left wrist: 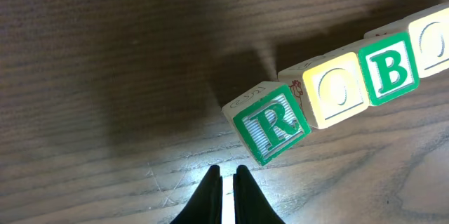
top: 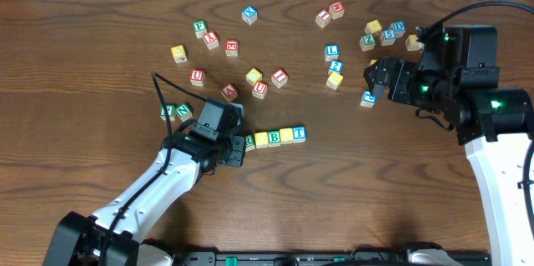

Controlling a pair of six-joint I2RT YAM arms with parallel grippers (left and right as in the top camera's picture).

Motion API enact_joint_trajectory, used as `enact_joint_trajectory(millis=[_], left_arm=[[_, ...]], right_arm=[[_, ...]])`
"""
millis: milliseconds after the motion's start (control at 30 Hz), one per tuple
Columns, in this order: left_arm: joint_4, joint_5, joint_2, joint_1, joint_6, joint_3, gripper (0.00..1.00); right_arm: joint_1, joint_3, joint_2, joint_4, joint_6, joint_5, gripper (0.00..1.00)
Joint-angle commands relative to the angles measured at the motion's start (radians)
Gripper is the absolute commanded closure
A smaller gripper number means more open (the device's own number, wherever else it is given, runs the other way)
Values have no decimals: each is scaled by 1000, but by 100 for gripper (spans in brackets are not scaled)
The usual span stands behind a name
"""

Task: Spell out ROBOT
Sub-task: 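Move the left gripper to the left end of the row beside R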

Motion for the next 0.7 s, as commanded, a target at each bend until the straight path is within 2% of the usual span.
enact_joint_trajectory(millis=[0, 667], left_arm=[[5, -17, 7, 0, 21, -8, 93], [57, -18, 25, 0, 21, -31, 93]], right_arm=[[-4, -2, -4, -5, -5, -10, 1], [-4, -2, -4, -12, -5, -10, 1]])
